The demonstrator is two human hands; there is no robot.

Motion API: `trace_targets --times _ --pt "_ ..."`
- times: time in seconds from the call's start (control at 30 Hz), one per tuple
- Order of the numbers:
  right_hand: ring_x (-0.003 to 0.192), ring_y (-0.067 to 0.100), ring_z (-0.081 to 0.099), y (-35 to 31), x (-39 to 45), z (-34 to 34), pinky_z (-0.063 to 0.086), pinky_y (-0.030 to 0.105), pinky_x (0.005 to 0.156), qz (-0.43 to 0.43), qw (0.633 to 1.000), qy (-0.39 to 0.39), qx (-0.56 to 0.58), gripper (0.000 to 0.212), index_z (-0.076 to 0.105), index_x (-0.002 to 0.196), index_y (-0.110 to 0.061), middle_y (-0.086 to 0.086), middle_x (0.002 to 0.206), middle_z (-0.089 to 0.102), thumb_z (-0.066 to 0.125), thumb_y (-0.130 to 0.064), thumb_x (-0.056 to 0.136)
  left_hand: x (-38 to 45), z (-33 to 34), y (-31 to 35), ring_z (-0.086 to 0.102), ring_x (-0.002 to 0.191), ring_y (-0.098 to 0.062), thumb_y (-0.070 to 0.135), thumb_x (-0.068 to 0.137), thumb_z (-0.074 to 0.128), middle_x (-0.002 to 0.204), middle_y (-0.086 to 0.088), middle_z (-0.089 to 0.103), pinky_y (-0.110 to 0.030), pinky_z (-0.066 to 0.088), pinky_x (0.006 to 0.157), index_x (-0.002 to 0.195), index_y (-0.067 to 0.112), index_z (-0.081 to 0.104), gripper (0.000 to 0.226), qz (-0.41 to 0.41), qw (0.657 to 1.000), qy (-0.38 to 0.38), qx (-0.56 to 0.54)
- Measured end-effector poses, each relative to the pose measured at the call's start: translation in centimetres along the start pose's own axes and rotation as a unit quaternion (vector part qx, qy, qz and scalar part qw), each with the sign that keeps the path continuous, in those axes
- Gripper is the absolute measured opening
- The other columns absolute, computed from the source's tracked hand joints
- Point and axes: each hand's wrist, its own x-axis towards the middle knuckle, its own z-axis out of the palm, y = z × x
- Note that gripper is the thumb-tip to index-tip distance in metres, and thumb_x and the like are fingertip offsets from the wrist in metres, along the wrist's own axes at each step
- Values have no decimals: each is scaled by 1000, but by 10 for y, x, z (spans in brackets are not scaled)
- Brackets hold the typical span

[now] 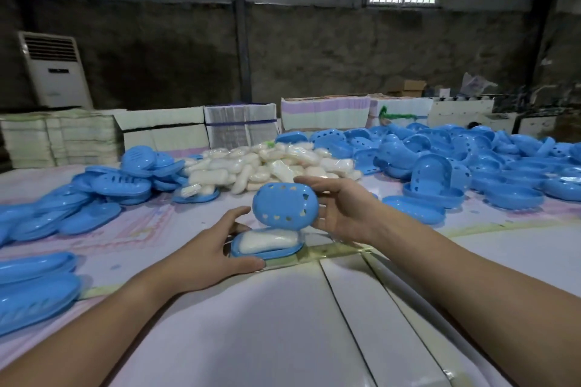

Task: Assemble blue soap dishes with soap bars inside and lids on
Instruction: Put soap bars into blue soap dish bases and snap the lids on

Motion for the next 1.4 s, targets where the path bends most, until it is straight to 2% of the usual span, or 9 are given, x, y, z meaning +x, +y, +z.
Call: trace_targets --times 0.13,0.27,0.4,0.5,0.6,0.77,1.0,1.17,1.4 --pt "61 13 52 7 6 -3 39 25 47 -67 964 83 -244 32 75 97 -16 10 87 63 47 -2 88 1 0 -2 57 106 15 42 75 86 117 23 60 -1 41 86 129 63 28 81 11 1000 2 7" --pt "41 -4 49 15 3 -3 31 10 38 -111 893 62 -431 29 72 95 -20 -2 78 56 49 -4 91 1 -1 -1 54 105 19 45 76 84 117 29 57 -1 42 86 131 60 34 76 20 1000 1 22" --pt "62 -1 56 19 3 2 41 16 50 -150 844 87 -508 12 66 88 -29 -12 84 62 61 -41 89 1 -1 1 55 104 20 41 78 84 115 35 55 -1 42 83 126 65 38 72 32 999 4 19" --pt "88 2 56 27 3 7 42 23 68 -182 794 62 -576 36 58 101 -39 -14 106 59 68 -61 74 0 -1 3 53 110 21 41 78 84 125 33 55 -2 43 89 132 60 40 71 37 999 5 24" --pt "88 3 53 31 3 14 38 22 68 -221 748 48 -624 38 58 97 -38 -15 102 59 70 -61 69 -1 -2 3 53 113 18 46 77 83 133 28 56 -5 43 92 136 58 43 72 47 998 5 37" --pt "84 6 59 23 5 11 42 22 67 -221 818 98 -522 19 65 85 -34 -16 98 62 77 -37 71 -3 -2 5 62 99 7 62 62 82 114 22 62 -6 47 82 121 75 42 73 25 999 26 19" --pt "85 10 66 15 -5 7 51 24 67 -98 891 -19 -443 41 63 102 -49 -15 105 67 74 -32 66 -2 -5 3 62 97 8 53 65 87 106 23 65 -6 48 78 118 64 45 68 -9 998 53 -16" --pt "90 0 64 25 -6 12 48 10 73 -136 873 -89 -461 60 58 116 -53 -16 115 61 79 -18 71 -2 -6 5 68 97 -5 51 64 87 112 12 70 -24 55 85 121 54 48 69 -20 995 77 -62" --pt "105 0 64 25 -6 10 51 13 79 -143 896 -121 -402 66 59 120 -49 -10 128 58 79 -6 75 -2 -7 11 67 93 -4 57 58 86 106 8 72 -10 49 71 123 48 51 75 -36 988 112 -104"
